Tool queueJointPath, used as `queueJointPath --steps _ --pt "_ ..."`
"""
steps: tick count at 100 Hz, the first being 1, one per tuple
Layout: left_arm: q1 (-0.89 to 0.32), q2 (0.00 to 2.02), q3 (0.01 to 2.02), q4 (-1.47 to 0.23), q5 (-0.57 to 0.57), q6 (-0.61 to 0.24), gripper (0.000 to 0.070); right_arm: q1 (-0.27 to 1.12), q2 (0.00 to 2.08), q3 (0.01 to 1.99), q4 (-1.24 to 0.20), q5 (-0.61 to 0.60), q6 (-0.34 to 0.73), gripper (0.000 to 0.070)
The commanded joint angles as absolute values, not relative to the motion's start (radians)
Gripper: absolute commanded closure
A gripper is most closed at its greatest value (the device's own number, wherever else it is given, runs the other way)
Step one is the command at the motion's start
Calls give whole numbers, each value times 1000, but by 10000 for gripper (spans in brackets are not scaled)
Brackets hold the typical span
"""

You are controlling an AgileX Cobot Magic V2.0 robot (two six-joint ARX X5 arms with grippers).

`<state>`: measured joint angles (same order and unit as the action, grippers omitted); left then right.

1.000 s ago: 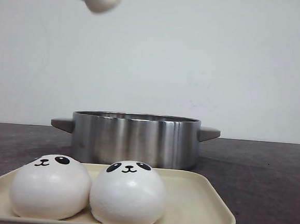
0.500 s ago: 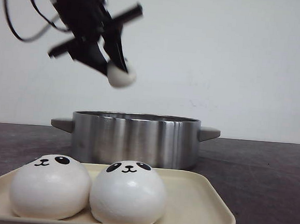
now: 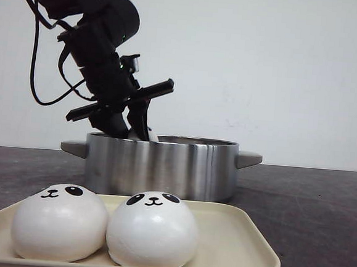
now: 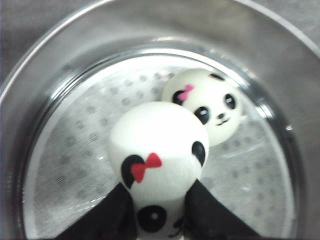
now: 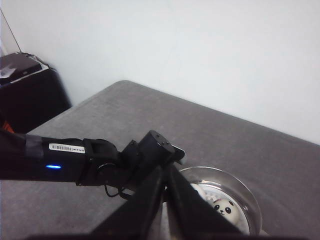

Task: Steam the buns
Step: 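Lower the bun into the pot, open the left gripper, withdraw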

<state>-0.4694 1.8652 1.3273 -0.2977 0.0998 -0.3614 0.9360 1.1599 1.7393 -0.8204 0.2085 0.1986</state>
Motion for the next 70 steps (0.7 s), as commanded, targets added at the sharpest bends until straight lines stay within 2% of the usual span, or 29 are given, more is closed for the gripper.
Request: queueJointPath --steps 1,10,17,48,70 --pt "-476 1884 1351 -284 94 -352 488 948 1168 1758 -817 211 208 693" --pt "-476 1884 1351 -258 95 -352 265 948 1168 1758 -813 211 208 693" --pt "-476 1884 1351 -245 98 -352 169 948 1168 1758 -812 212 200 693" --pt "-476 1884 1398 -255 102 -356 170 947 1168 1758 -836 245 174 693" --pt "-477 1831 1496 -372 107 -359 185 918 1173 1712 -985 239 190 693"
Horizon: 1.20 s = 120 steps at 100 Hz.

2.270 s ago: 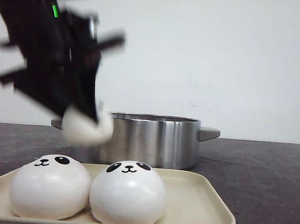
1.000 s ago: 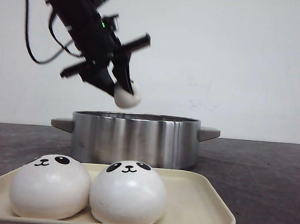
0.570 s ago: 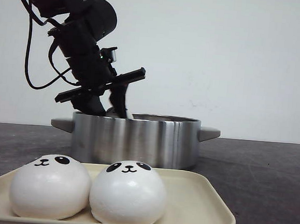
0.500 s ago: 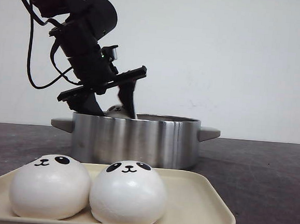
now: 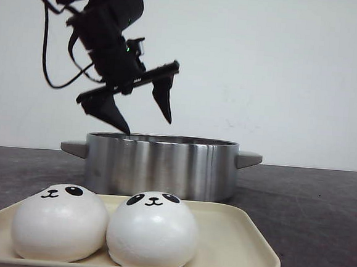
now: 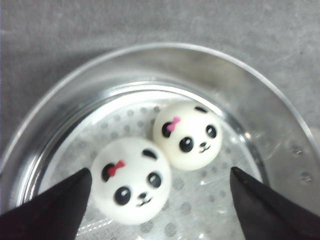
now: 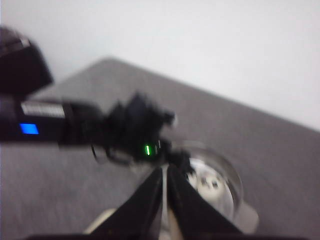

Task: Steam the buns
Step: 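Lower the bun into the pot, open the left gripper, withdraw, then lower the right gripper onto the bun nearest the right gripper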

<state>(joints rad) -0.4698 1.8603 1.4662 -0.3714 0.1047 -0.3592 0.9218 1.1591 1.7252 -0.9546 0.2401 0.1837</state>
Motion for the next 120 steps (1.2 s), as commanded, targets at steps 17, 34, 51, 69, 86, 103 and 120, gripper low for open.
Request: queueJointPath --steps 17,34,51,69,86,103,120 --pt "-484 1680 1496 -383 107 -358 185 828 1176 1566 -1023 160 261 692" --pt "-485 1499 1496 -478 109 -343 185 769 1176 1354 -954 67 338 692" --pt "-487 1324 1496 -553 109 -308 185 796 1176 1135 -789 -94 471 692" --pt "-487 1164 1496 -615 104 -275 185 879 1208 981 -628 -214 593 673" --pt "-487 1046 1496 -655 104 -270 185 959 1288 966 -615 -191 651 144" --pt "-487 961 1496 -690 104 -270 185 992 1390 966 -575 -162 678 106" --pt "-487 918 1496 -752 104 -269 185 989 1497 966 -544 -110 683 115"
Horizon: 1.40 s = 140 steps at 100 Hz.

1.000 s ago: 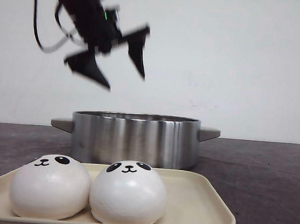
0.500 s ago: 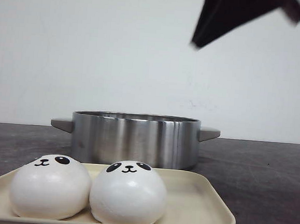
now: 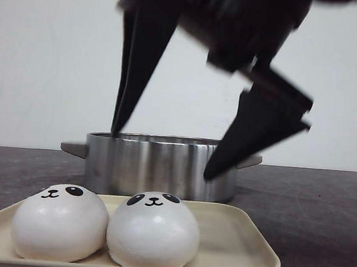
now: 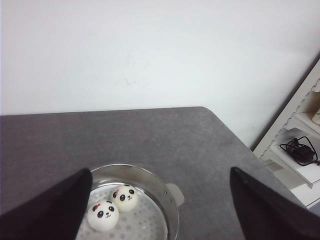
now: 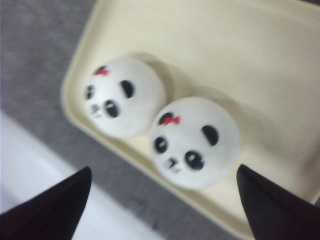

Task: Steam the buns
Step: 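Lower the right gripper onto the bun nearest the right gripper, then grasp the bun with the right gripper and lift it over the pot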

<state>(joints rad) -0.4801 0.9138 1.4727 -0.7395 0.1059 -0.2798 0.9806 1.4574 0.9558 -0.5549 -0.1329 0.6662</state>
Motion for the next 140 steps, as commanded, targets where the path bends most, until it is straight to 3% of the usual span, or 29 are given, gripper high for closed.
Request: queueJointPath --steps 1,28,44,56,64,68,74,78,108,140 --pt "-487 917 1496 -757 104 -269 185 989 1502 966 -543 -105 683 118" --pt "-487 907 1496 -827 105 -276 185 985 1619 966 -485 -100 722 132" --pt "-487 907 1496 -832 105 -277 185 984 1643 966 -469 -101 738 189" --pt "-492 907 1496 -832 105 -277 185 981 1652 966 -493 -74 749 298" --pt "-493 907 1496 -832 105 -277 185 974 1660 966 -512 -70 759 310" --pt "-493 907 1496 -832 105 -277 185 970 1660 966 -521 -70 759 390" --pt "-493 907 1496 -832 105 -277 185 970 1660 966 -527 -58 749 700" --pt "-493 907 1496 -832 105 -277 185 970 1660 967 -524 -56 736 673" --pt "-493 907 1496 -833 104 -277 185 987 1493 1114 -528 -39 659 688" --pt "-493 908 1496 -829 104 -275 185 903 1461 1498 -579 190 411 692"
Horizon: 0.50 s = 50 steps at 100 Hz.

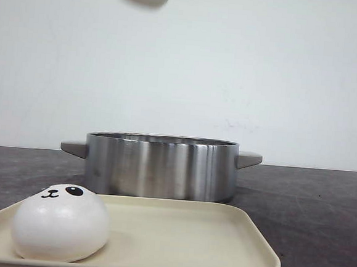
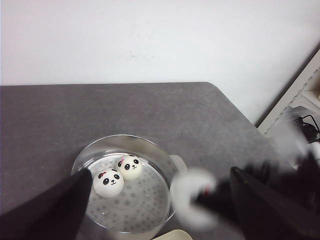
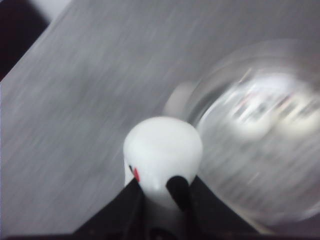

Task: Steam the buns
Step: 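Grasp the bun with the right gripper and lift it over the pot, then lower the bun into the pot and open the right gripper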

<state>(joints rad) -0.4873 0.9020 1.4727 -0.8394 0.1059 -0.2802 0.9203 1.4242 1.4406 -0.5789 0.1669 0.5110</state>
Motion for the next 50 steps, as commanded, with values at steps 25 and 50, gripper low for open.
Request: queueJointPath --steps 25,50 --pt "-493 909 1496 -830 99 -270 185 746 1581 1561 -588 172 336 692" --pt "-493 909 1496 -831 93 -247 185 662 1815 1561 -639 82 321 692"
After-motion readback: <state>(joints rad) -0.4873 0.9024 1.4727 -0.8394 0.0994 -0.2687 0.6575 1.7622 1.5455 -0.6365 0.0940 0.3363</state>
